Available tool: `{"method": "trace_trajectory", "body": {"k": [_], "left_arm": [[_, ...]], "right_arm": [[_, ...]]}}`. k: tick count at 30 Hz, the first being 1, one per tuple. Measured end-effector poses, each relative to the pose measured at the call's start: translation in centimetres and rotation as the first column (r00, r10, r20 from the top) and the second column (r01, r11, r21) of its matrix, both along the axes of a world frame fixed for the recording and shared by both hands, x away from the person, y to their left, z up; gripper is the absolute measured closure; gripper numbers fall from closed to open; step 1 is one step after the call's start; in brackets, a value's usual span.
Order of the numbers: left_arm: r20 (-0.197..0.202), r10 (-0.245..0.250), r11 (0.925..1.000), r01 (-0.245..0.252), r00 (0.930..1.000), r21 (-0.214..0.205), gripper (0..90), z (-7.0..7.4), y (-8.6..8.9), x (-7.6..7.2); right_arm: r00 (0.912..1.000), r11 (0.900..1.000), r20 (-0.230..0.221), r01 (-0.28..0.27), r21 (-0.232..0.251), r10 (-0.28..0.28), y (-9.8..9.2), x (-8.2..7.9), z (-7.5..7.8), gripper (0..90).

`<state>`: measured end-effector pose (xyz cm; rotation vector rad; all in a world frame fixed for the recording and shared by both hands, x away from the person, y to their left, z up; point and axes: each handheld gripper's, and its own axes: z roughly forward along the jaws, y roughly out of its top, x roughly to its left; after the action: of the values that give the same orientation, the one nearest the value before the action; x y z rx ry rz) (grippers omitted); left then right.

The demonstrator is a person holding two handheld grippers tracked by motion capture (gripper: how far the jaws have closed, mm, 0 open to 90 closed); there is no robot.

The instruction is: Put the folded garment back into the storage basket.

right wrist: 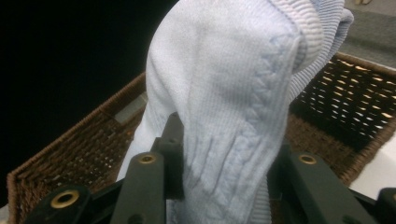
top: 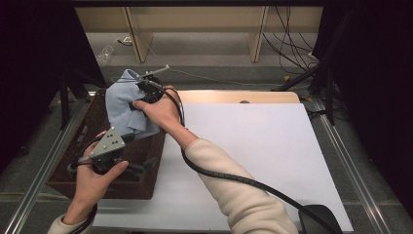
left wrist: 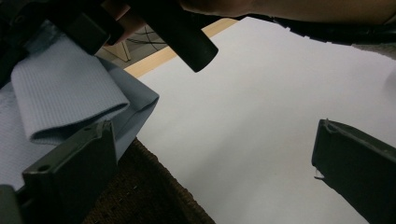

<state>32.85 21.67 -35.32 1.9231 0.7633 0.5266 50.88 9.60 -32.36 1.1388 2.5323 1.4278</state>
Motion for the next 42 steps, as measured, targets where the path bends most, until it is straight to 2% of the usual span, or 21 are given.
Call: {"method": "trace_trajectory", "body": {"k": [2,3,4,5,6,7,9,10,13,17,22,29,33,36,42], "left_arm": [[-0.001,-0.001,1.0,0.001,1.0,0.001,0.0,0.0,0.1,0.0],[-0.001,0.0,1.0,0.0,1.0,0.002,0.0,0.0,0.1,0.0],[-0.002,-0.001,1.0,0.001,1.0,0.001,0.0,-0.1,0.1,0.0],[-0.002,-0.001,1.0,0.001,1.0,0.001,0.0,-0.1,0.1,0.0],[-0.002,0.0,1.0,0.0,1.0,0.001,0.0,-0.1,0.1,0.0],[-0.002,-0.002,1.0,0.002,1.0,0.0,0.0,-0.1,0.1,0.0],[-0.004,0.0,1.0,0.0,1.0,-0.001,0.0,-0.1,0.1,0.0],[-0.004,0.0,1.0,0.0,1.0,-0.001,0.0,-0.1,0.1,0.0],[-0.002,0.001,1.0,-0.001,1.0,-0.002,0.0,-0.1,0.1,0.0],[-0.004,0.005,1.0,-0.005,1.0,0.0,0.0,-0.2,0.1,0.1],[-0.005,0.01,0.9999,-0.01,0.9999,-0.006,0.0,-0.3,0.1,0.2],[-0.009,0.014,0.9998,-0.014,0.9999,-0.012,0.0,-0.7,0.1,0.3],[-0.012,0.022,0.9996,-0.022,0.9997,-0.015,0.0,-0.8,0.1,0.3],[-0.013,0.023,0.9997,-0.023,0.9997,-0.012,0.0,-0.9,0.0,0.4],[-0.01,0.024,0.9996,-0.024,0.9997,-0.016,0.0,-1.0,-0.1,0.3]], "right_arm": [[0.9994,0.9995,-0.03,-0.015,0.028,0.016,0.3,0.3,-0.3,60.0],[0.9974,0.9982,-0.066,-0.025,0.055,0.029,0.6,0.7,-0.8,54.4],[0.9953,0.9977,-0.092,-0.026,0.062,0.032,0.7,0.9,-1.2,49.3],[0.9918,0.9983,-0.124,-0.022,0.054,0.029,0.8,1.4,-1.8,42.1],[0.9903,0.9994,-0.138,-0.008,0.033,0.013,0.7,1.7,-2.2,36.2],[0.9916,1.0,-0.13,0.006,0.008,-0.005,0.5,1.9,-2.4,33.7],[0.9973,0.9981,-0.048,0.054,-0.03,-0.055,-0.5,2.1,-2.1,28.1],[0.997,0.9963,-0.007,0.076,-0.041,-0.077,-1.1,2.1,-1.8,26.5],[0.9904,0.9923,0.073,0.12,-0.032,-0.117,-2.9,2.0,-1.0,22.7],[0.9873,0.9943,0.13,0.098,-0.043,-0.092,-6.2,1.4,-0.8,21.9],[0.9776,0.9956,0.205,0.061,-0.071,-0.046,-10.9,-0.4,-1.7,17.9],[0.9603,0.9934,0.268,0.096,-0.062,-0.076,-18.5,-2.7,-3.1,16.3],[0.9507,0.9909,0.289,0.129,-0.039,-0.112,-23.2,-4.3,-4.5,16.5],[0.9466,0.9853,0.282,0.17,-0.02,-0.157,-26.5,-5.4,-5.6,16.6],[0.9311,0.9732,0.293,0.23,-0.01,-0.217,-30.9,-7.3,-6.7,16.7]]}}
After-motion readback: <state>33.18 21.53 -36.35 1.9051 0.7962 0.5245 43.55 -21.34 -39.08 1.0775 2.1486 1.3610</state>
